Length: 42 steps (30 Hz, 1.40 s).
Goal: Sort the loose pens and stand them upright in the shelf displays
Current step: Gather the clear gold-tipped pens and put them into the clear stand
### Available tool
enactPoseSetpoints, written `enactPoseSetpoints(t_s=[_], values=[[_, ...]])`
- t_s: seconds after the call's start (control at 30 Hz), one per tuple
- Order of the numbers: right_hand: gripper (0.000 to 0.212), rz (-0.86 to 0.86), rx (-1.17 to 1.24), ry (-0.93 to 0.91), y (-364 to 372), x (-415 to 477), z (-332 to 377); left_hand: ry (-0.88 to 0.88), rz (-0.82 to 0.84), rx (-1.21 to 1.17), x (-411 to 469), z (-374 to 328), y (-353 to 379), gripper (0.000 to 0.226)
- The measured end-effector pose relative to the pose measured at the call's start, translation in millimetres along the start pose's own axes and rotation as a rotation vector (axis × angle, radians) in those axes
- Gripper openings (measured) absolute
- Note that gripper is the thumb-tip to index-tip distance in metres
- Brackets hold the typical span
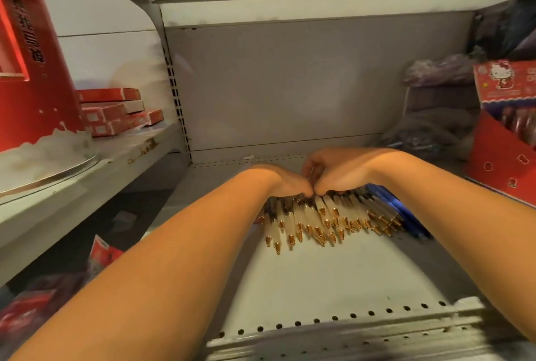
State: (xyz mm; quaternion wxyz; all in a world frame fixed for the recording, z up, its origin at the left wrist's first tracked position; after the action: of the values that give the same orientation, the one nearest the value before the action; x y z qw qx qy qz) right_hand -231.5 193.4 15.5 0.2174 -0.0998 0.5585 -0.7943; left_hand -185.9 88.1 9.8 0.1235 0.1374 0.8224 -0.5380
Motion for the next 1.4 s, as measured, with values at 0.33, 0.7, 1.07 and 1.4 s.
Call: enactPoseSetpoints(t_s=[0.33, 0.7, 1.07, 1.4], values=[[0.047, 0.069, -0.044, -0.087, -3, -2, -12, -0.152, -0.019, 0.156, 23, -6, 4, 0.021], [0.044, 0.1, -0.054, -0.133, 1, -3, -4, -0.246, -0.083, 0.182, 33, 1, 3, 0.024], [0.041, 0.093, -0.073, -0.147, 2, -5, 1, -0.269, -0.149, 0.007, 41, 15, 5, 0.019], [0.03, 0.082, -0.03, -0.174, 2, -7, 1, -0.194, -0.285, -0.408, 46, 45, -13, 0.009]])
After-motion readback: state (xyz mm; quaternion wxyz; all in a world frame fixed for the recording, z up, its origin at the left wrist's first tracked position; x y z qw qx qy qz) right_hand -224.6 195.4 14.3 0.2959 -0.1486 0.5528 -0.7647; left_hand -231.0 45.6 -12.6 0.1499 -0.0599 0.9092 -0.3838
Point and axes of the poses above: each hand's wrist, its own x-axis towards the middle knuckle, its own y-axis out of the palm, z = x × y, the point moved 6 cm from there along x, towards the middle knuckle, and after that the axes turned 2 degrees about -y, right-handed, at the moved point
